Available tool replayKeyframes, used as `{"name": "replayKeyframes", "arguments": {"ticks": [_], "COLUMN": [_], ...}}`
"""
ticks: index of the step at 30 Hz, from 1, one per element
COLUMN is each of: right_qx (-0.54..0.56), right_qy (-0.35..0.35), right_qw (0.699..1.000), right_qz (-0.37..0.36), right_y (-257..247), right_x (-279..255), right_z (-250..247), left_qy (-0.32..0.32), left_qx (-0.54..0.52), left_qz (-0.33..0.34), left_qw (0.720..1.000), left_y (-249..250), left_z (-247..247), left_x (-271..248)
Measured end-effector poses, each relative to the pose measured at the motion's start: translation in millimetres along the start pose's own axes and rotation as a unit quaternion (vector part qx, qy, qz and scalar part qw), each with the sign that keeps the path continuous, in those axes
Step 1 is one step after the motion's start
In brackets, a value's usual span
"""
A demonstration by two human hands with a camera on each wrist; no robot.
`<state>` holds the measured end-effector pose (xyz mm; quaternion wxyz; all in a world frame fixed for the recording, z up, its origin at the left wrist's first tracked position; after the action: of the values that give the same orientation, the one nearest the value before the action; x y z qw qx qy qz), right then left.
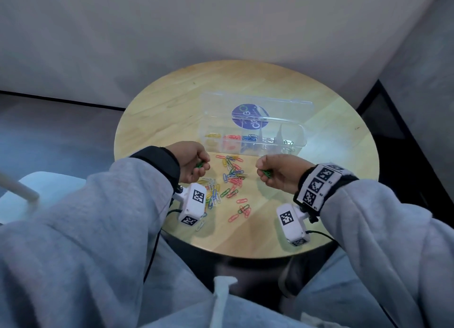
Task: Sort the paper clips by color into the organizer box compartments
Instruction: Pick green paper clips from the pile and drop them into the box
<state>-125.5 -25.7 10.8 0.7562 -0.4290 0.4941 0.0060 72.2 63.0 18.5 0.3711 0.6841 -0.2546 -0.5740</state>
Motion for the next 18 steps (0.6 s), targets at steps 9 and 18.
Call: {"name": "replayKeyframes", "arguments": {"ticks": [9,18], "right_qx": [-0.317,-0.630], "right_qy": [0.057,0.104], "right_qw": [0.944,0.769], "right_qz": [0.065,-0.022], "right_y": [17.1,24.7], "right_x": [8.4,12.4], "right_z": [12.5,44.6], "left_qy": [-0.052,-0.110], "left_qx": [0.576,0.682], "left_qz": [0.047,0.003], "left_qw": [0.815,0.723], "left_y": [-1.6,-25.9], "left_z": [17.8,37.5], "left_x": [5.7,16.7]}}
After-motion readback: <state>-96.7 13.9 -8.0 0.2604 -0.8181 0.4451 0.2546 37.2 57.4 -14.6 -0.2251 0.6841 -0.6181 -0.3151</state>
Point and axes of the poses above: each hand's wrist, its own x-axis towards the middle knuckle, its own z-axis out of the palm, y = z × x, the point moved 4 cm from there along x, towards the middle knuckle, and after that the axes turned 13 degrees about z, right-handed, at the moved point
